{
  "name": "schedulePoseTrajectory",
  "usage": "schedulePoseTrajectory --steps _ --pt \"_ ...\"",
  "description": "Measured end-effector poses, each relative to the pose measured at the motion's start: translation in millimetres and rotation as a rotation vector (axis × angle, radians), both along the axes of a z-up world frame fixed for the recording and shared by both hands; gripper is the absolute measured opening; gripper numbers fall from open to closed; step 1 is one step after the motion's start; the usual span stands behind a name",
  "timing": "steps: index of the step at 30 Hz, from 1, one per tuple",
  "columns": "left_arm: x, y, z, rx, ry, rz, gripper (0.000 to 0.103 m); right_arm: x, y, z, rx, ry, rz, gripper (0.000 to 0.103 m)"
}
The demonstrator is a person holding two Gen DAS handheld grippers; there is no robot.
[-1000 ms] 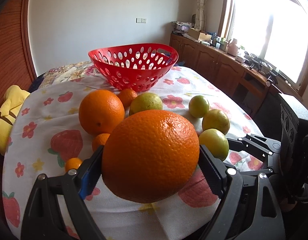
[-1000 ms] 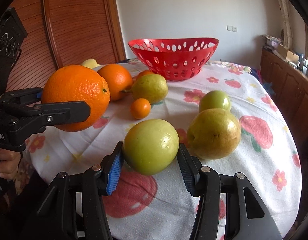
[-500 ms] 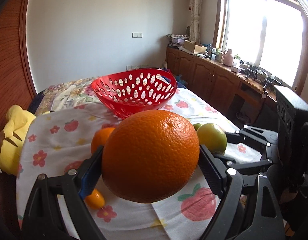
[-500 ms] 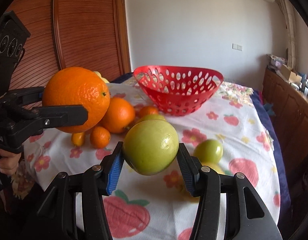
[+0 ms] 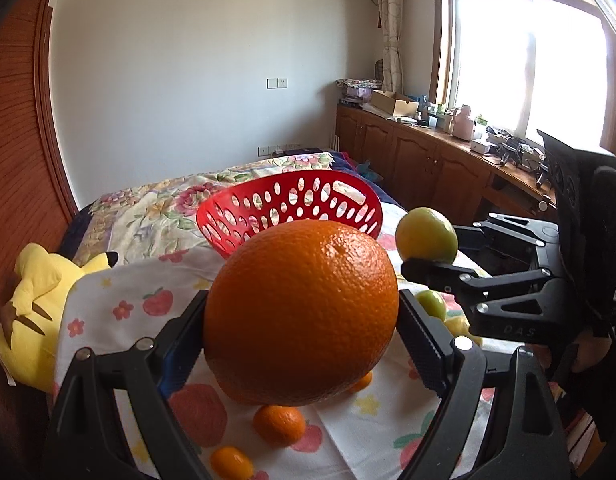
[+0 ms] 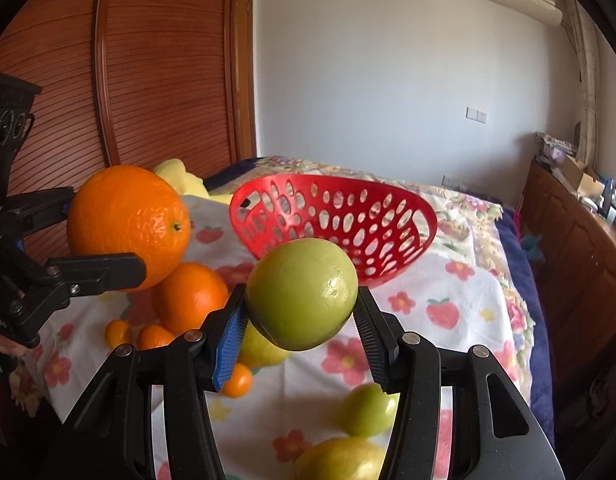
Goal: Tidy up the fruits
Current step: 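Lift the orange and green apple and carry both over the red basket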
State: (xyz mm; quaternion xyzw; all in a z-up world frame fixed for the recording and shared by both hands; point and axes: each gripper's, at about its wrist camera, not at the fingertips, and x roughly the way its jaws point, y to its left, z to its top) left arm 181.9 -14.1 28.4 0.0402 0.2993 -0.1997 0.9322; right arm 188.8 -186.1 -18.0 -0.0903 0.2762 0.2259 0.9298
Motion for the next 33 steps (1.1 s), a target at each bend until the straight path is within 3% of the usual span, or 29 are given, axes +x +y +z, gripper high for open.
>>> schedulePoseTrajectory --steps 9,18,21,33 --pt "27.2 -1.3 9.8 0.013 0.002 -0.005 0.088 46.8 13.7 4.9 -0.048 0.040 0.020 0.054" --pt "62.0 -0.5 9.8 0.029 0.026 0.011 0.088 104.6 15.8 -14.7 -0.078 0.189 0.017 0.054" --pt "75.3 -0.1 7.9 0.027 0.037 0.012 0.088 114.8 13.8 -18.0 -0.059 0.224 0.030 0.054" --pt "112.7 -6.8 -3.0 0.047 0.070 0.009 0.088 135.6 26.4 -38.1 -0.139 0.290 0.075 0.054"
